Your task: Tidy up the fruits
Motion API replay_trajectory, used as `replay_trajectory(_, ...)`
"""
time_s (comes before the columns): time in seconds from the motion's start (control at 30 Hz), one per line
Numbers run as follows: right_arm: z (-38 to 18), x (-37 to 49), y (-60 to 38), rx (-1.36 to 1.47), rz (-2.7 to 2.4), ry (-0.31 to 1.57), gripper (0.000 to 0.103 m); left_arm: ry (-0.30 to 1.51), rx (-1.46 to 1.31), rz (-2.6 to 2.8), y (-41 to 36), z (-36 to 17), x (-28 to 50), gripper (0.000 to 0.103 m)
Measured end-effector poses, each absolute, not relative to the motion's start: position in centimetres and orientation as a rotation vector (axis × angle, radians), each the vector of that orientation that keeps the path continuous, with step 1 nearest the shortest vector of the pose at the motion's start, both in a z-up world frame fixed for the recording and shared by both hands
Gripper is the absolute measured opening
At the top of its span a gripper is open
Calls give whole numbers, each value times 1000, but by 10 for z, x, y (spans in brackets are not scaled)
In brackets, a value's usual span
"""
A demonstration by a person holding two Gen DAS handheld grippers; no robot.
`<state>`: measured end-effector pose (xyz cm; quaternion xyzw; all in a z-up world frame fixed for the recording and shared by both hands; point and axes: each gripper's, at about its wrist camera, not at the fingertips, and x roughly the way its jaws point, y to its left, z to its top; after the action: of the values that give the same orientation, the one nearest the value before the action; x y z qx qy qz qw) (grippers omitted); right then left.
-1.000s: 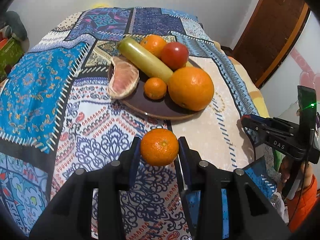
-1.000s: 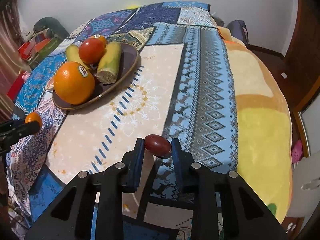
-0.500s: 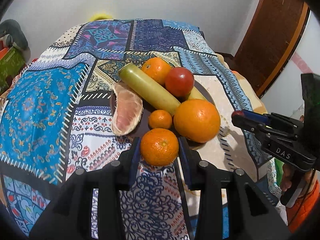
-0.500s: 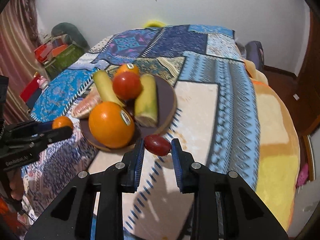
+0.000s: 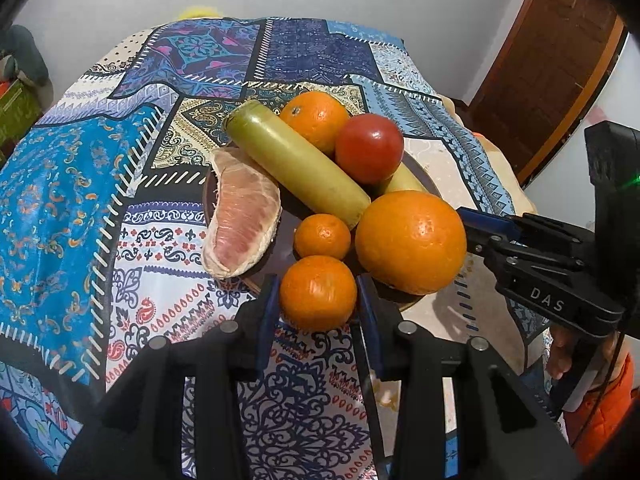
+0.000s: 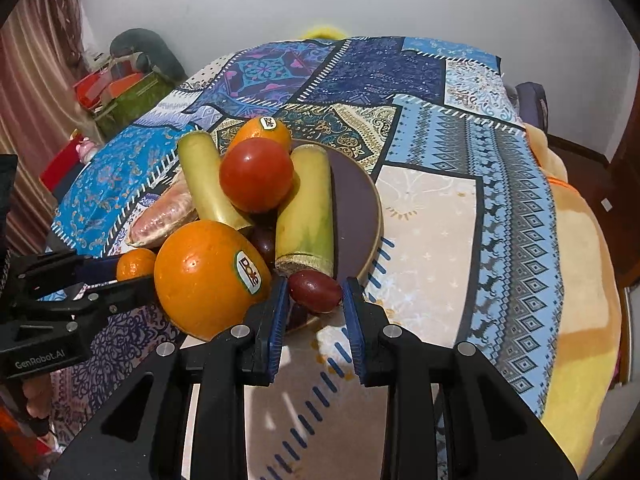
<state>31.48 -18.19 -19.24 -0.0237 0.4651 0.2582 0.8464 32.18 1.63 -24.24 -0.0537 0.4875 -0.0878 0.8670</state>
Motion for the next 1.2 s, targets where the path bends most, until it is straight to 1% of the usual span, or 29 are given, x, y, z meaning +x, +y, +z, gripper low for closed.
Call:
replay_trajectory(0.1,-193,317,-183,-24,551,994,27,1022,-116,-185,16,-242,322,38)
replay_trajectory(0.2,-191,317,-187,-19,541,990,35,1019,-112,-176,16,-240,321,39)
replay_trajectory(0.23,-190,316,-188,-17,540,987,36,1017,-113,-174,16,-239,320,39)
replay_trajectory(0.4,-172,310,-198,-2,524,949,36,973,-115,-149,21,-218,307,39)
replay_trajectory(0.53,-144,297,-205,11,518,888,36,884,-95,-131,23,-183,285,39)
replay_trajectory(0.67,-106,274,-211,12,512,793,36,772,-86,-118,22,-137,257,39)
replay_trajectory(0.9,-30,211,-218,25,521,591,36,533,-60,-103,13,-52,190,39)
replay_trajectory(1.1,19,156,-220,23,529,421,37,371,-33,-104,5,-2,133,39)
replay_trajectory(1.13,24,149,-221,27,530,401,37,351,-30,-104,5,3,125,39)
replay_trajectory(1.17,31,140,-221,30,529,375,37,333,-27,-104,4,8,118,42)
replay_trajectory(1.2,34,134,-222,33,527,355,39,316,-23,-101,3,12,111,48)
